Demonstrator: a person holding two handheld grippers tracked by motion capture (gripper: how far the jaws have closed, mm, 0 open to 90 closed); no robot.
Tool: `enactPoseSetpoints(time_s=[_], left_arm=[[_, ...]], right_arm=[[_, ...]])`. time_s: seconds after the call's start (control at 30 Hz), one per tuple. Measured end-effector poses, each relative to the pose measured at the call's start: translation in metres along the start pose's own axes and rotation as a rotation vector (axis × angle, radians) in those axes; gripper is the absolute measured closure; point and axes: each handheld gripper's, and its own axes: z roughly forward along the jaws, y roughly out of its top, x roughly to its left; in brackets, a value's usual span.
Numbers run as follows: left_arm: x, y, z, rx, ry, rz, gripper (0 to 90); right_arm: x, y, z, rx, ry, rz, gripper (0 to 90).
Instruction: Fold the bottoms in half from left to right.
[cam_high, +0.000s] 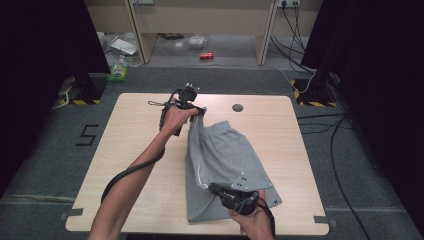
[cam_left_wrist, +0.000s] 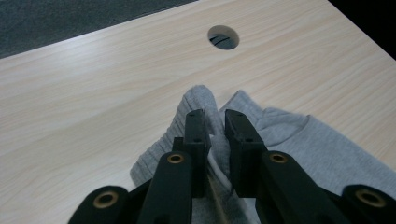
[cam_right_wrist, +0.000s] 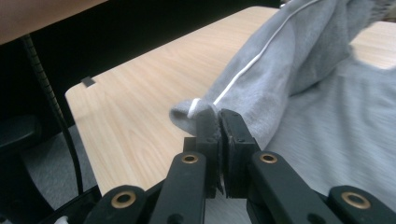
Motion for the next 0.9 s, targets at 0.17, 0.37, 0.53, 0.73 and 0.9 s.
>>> enactPoseSetpoints(time_s=[0.17,0.37,0.53,0.73,0.9], left_arm=[[-0.027,0.012,0.012,-0.002,-0.021,0.021,79.0],[-0.047,0.022,0.024,0.003,-0.037,0.032,78.9],[-0.058,0.021,0.044,0.025,-0.035,0.026,78.5],[-0.057,0.017,0.056,0.032,-0.039,0.001,77.0],[-0.056,0.015,0.058,0.020,-0.047,-0.016,75.5]], right_arm=[[-0.013,-0.006,-0.025,-0.037,-0.041,0.032,86.9],[-0.024,-0.016,-0.046,-0.061,-0.080,0.063,86.9],[-0.041,-0.032,-0.067,-0.068,-0.145,0.104,86.9],[-0.055,-0.046,-0.069,-0.038,-0.174,0.155,86.8],[-0.056,-0.046,-0.069,-0.031,-0.179,0.147,86.7]])
